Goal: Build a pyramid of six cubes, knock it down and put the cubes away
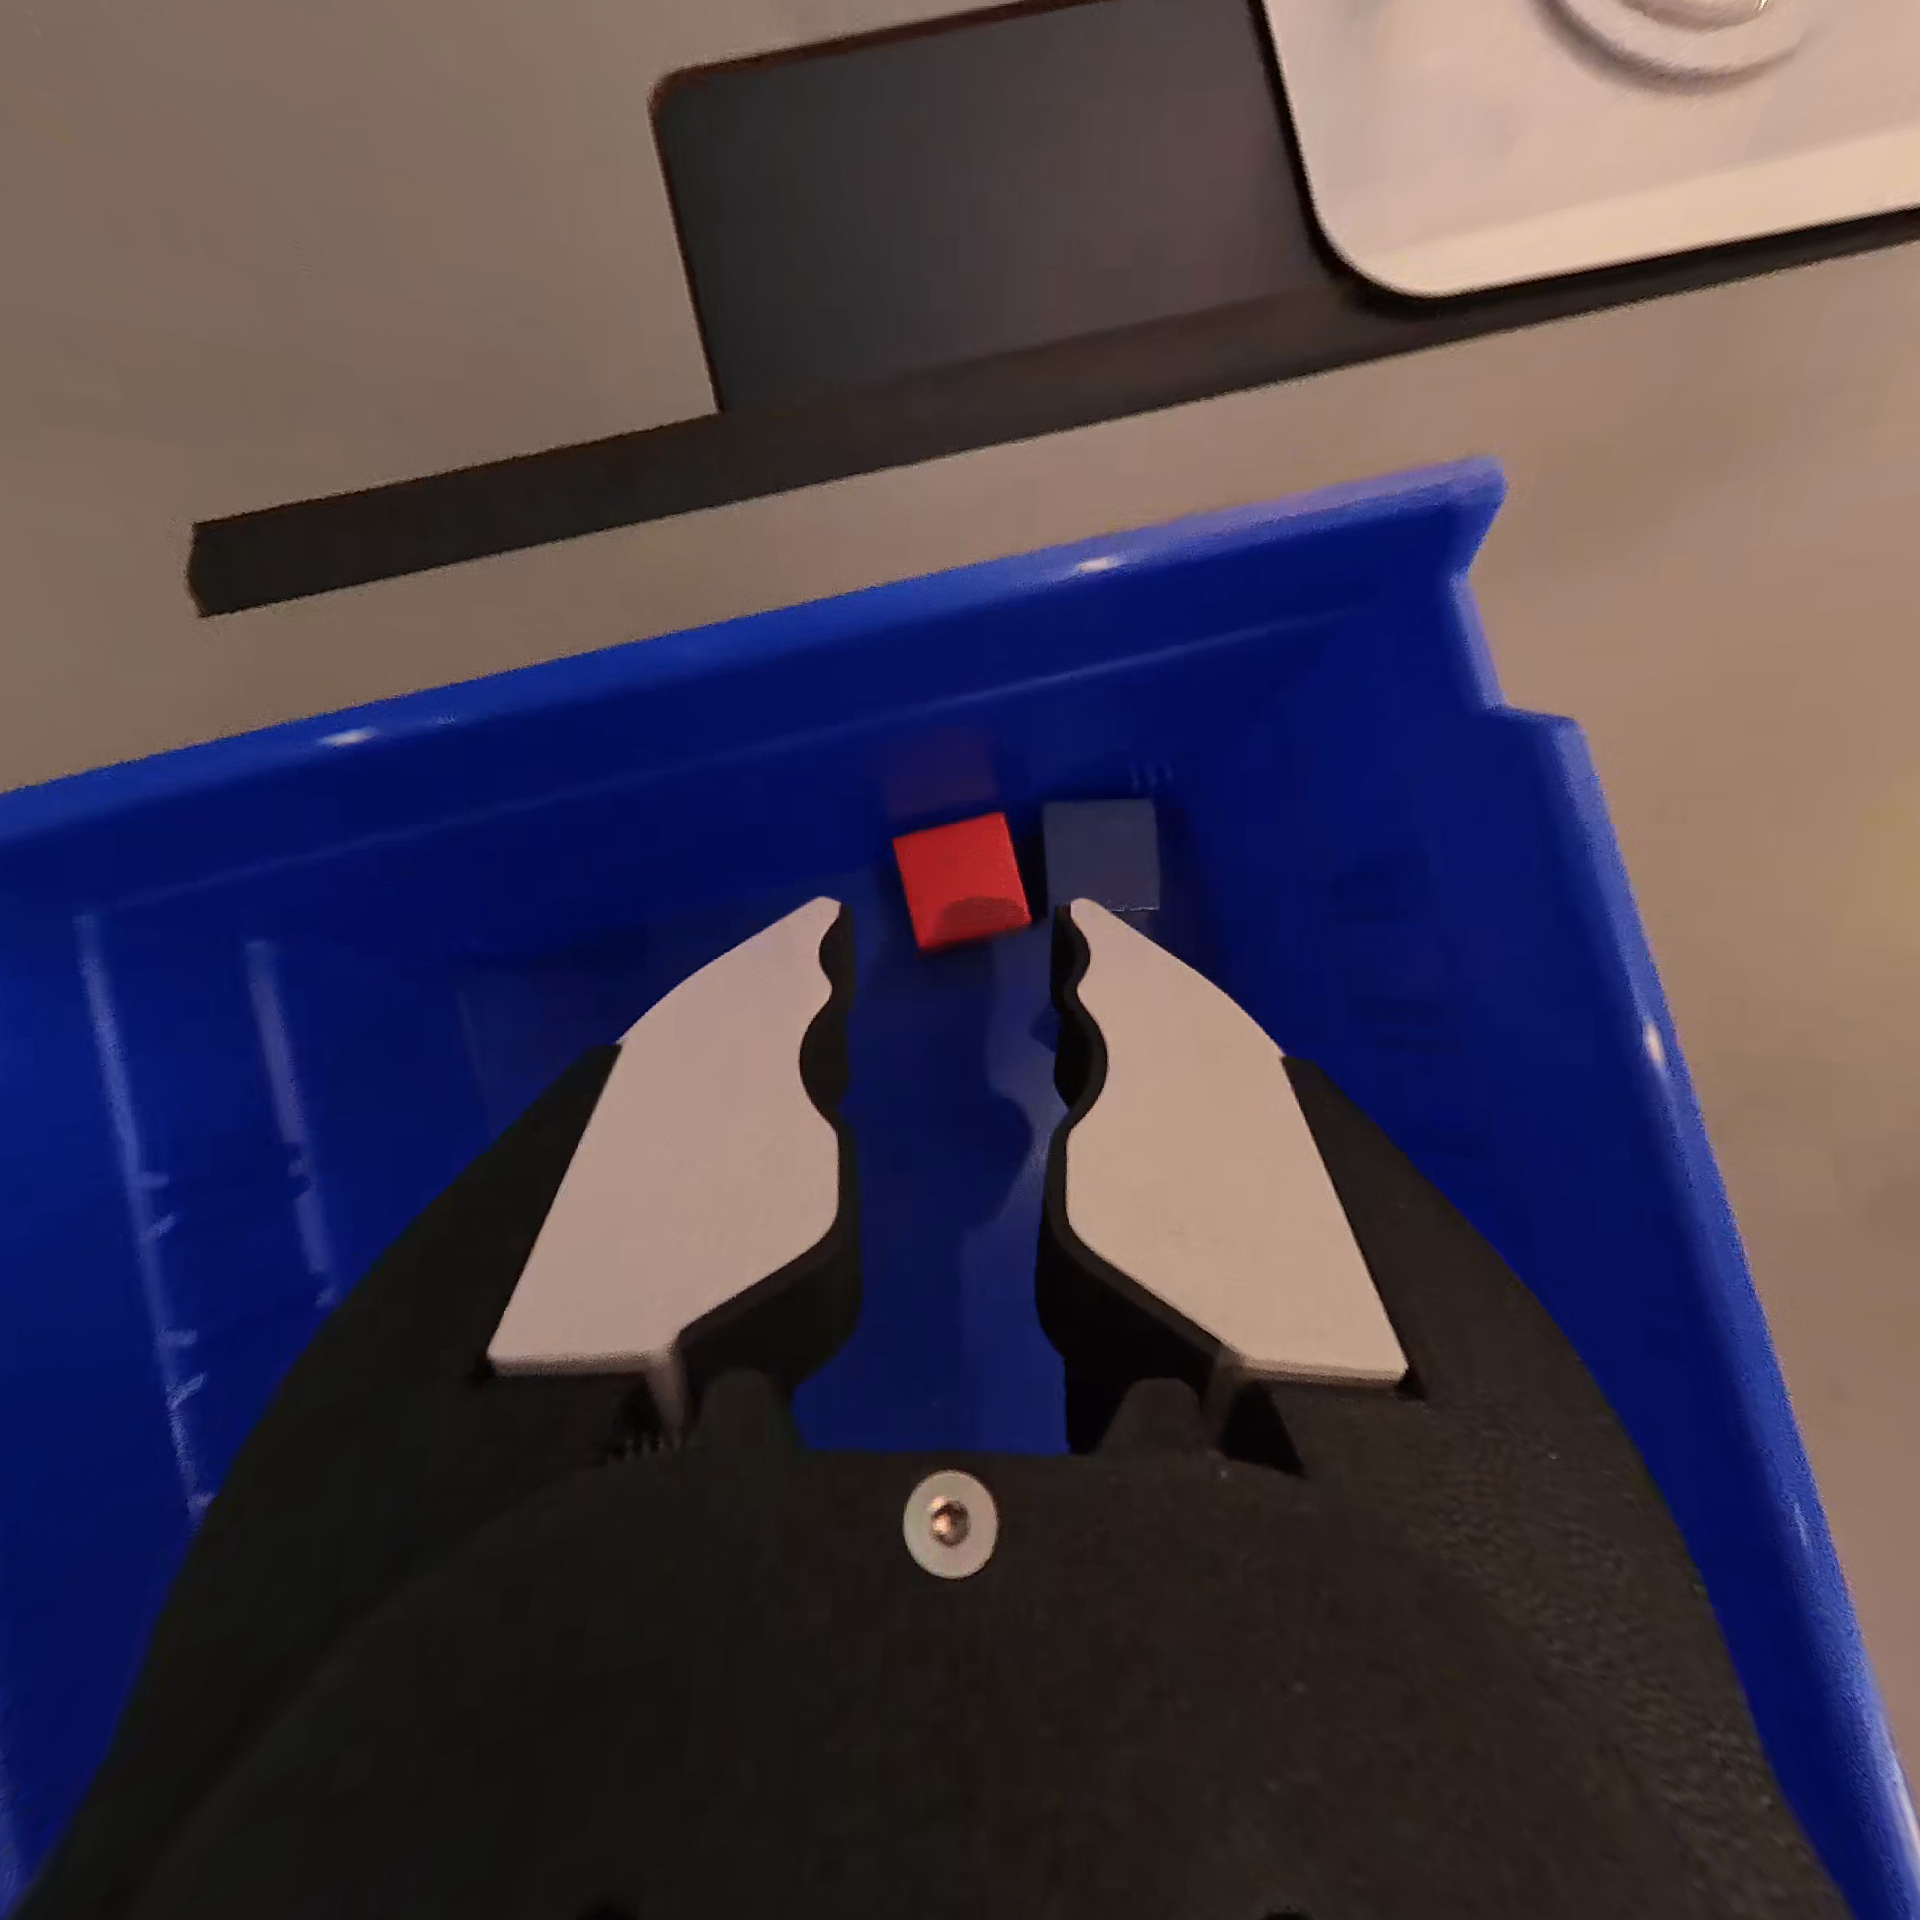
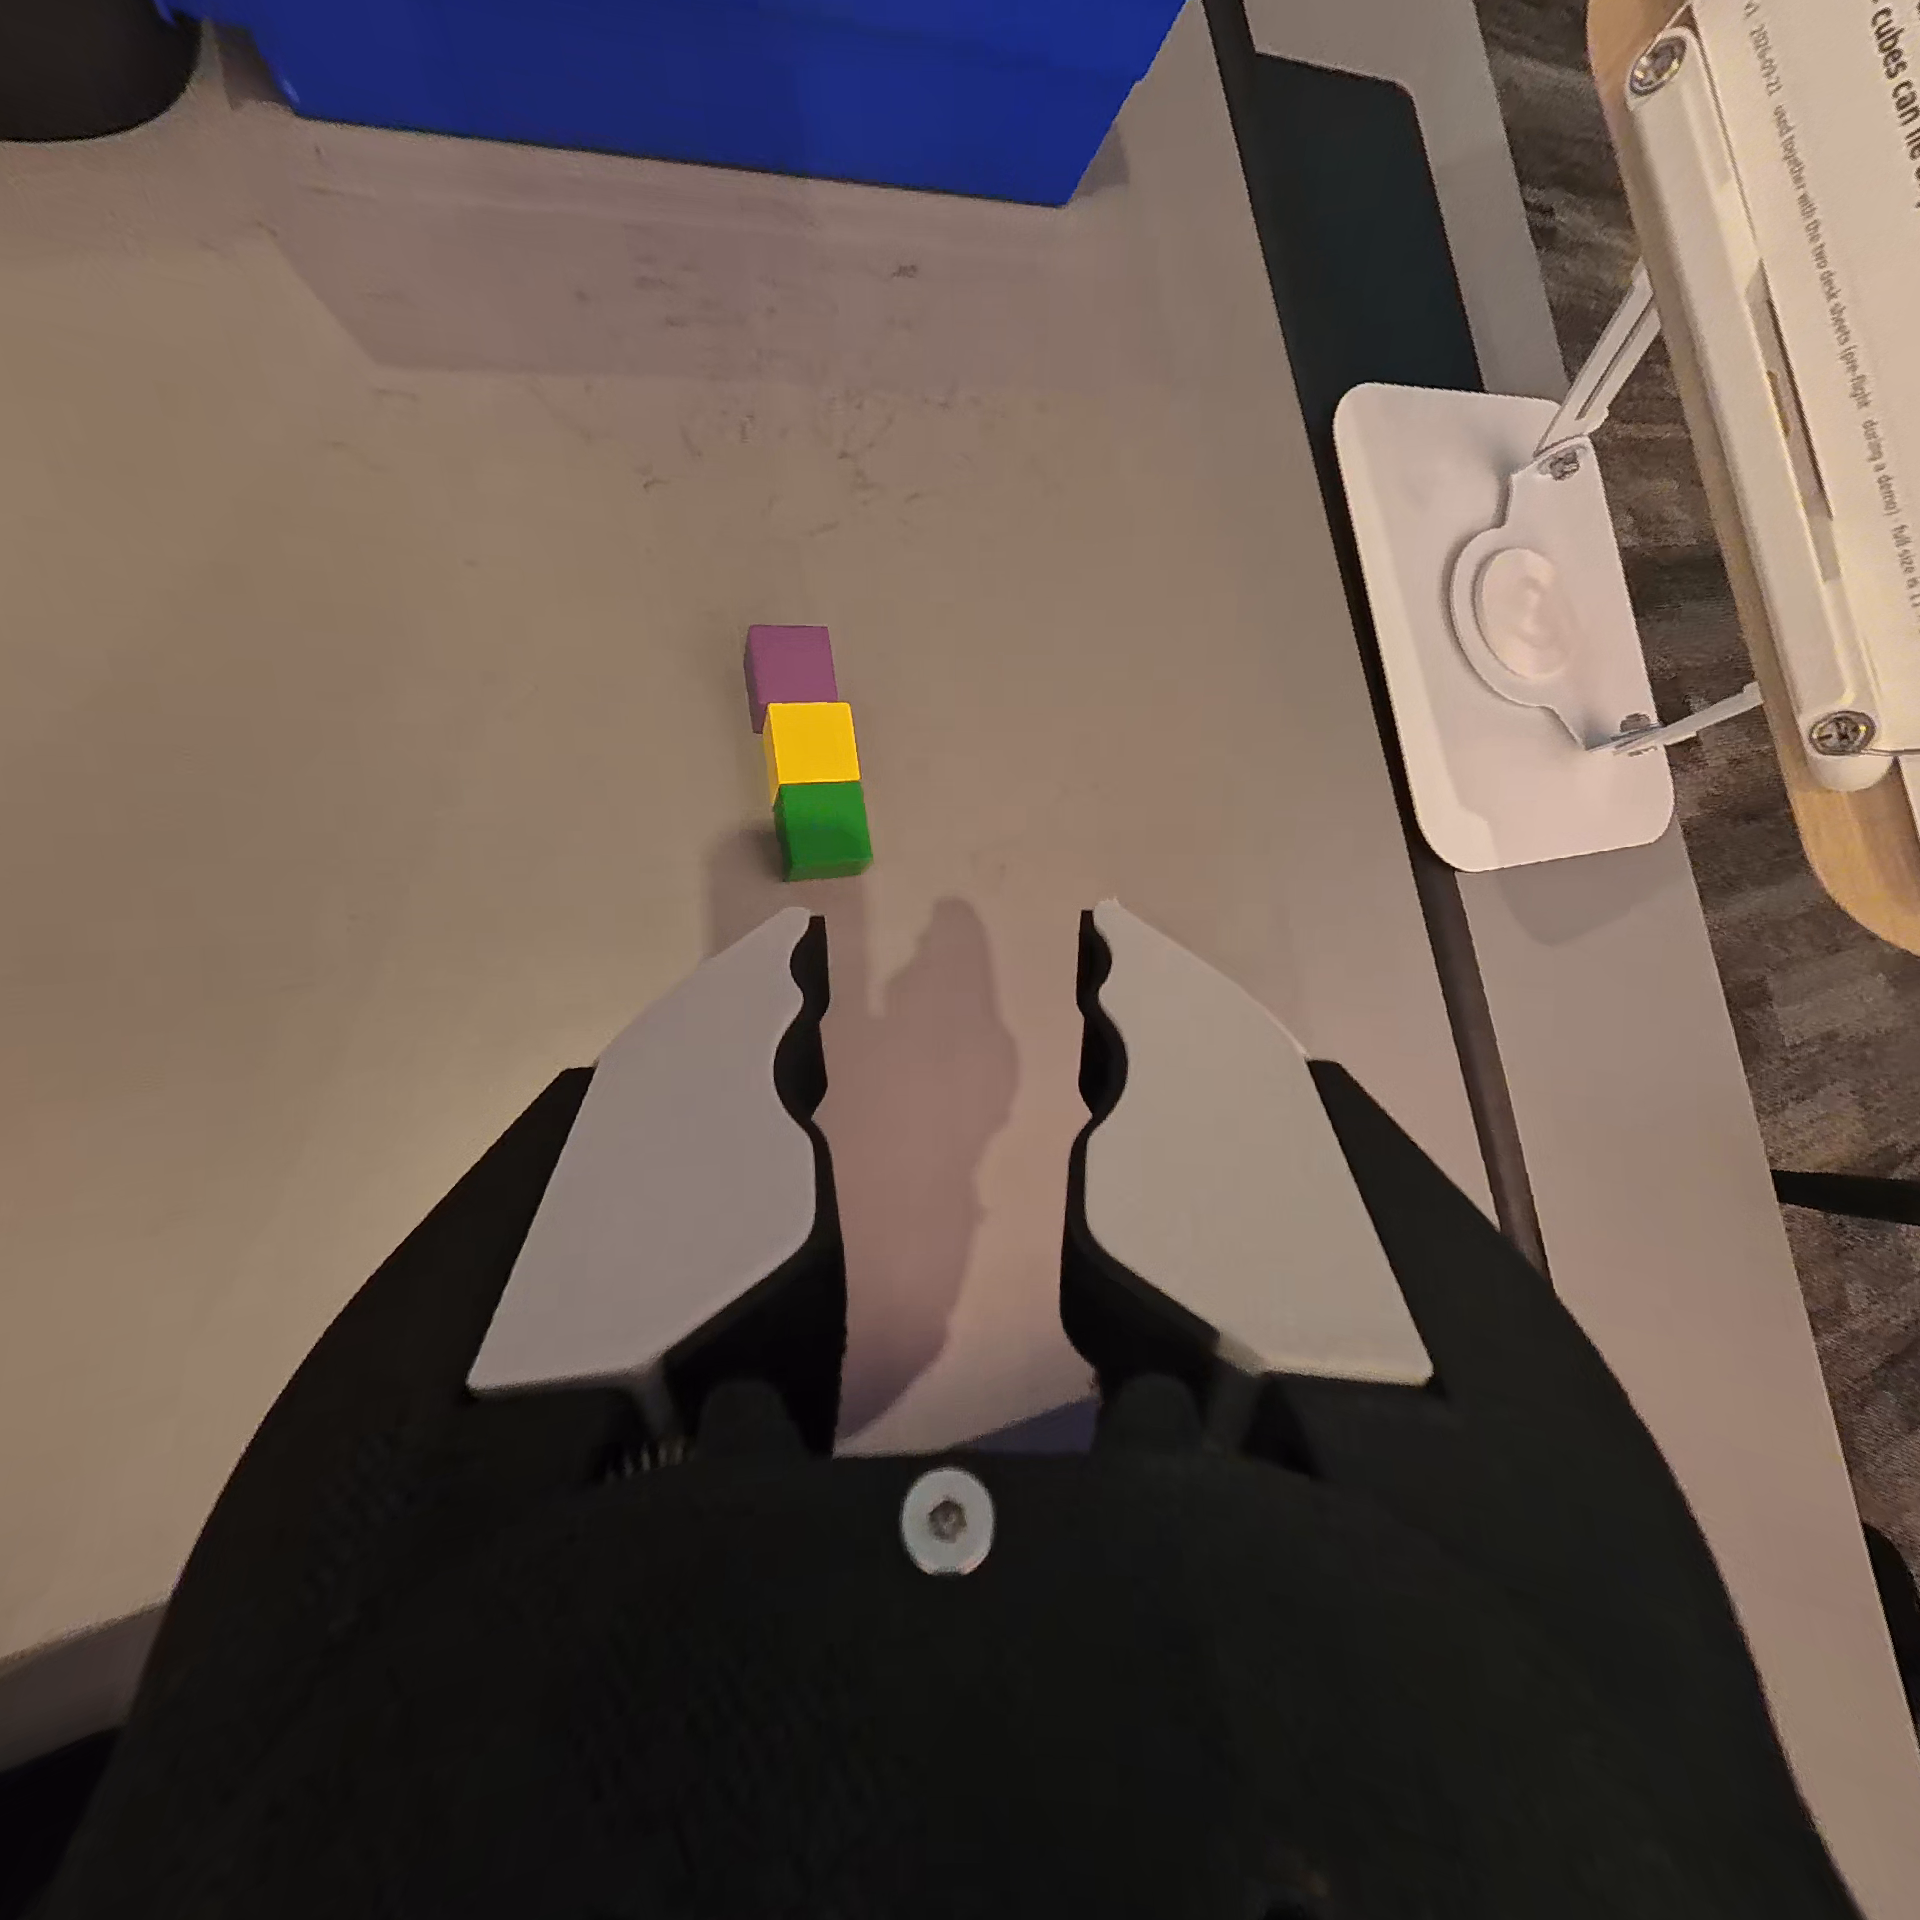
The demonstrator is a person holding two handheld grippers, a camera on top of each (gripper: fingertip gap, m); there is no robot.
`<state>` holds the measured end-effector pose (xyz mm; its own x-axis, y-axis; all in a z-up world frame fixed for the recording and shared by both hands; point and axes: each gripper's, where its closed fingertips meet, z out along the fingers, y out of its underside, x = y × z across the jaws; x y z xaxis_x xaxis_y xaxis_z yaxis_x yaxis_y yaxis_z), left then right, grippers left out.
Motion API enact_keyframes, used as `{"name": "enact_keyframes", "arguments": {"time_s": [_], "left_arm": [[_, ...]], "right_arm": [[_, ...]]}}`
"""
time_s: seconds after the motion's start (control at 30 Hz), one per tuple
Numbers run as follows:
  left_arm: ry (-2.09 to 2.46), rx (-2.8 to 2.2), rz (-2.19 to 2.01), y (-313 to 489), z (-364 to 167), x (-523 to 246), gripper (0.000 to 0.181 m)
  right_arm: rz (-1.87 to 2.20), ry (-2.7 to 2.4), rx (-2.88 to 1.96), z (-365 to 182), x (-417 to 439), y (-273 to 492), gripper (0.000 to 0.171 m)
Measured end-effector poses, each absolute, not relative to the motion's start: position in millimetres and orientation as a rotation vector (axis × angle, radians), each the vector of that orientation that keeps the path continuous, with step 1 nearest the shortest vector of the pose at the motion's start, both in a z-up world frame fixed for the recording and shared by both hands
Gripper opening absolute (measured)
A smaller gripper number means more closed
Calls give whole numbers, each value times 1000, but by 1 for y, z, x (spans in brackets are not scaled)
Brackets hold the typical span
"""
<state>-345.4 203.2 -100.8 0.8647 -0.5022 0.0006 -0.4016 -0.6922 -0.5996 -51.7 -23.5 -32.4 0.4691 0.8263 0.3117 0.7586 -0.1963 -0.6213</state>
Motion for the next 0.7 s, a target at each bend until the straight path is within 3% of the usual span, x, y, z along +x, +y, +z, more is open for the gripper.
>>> {"name": "enact_keyframes", "arguments": {"time_s": [0.43, 0.7], "left_arm": [[716, -2516, -67, 218, -125, -345, 39], [786, -2567, -15, 213, -125, -353, 32]], "right_arm": [[86, -1307, -1991, -33, -41, -19, 47], [86, -1319, -1993, -35, -42, -19, 47]]}}
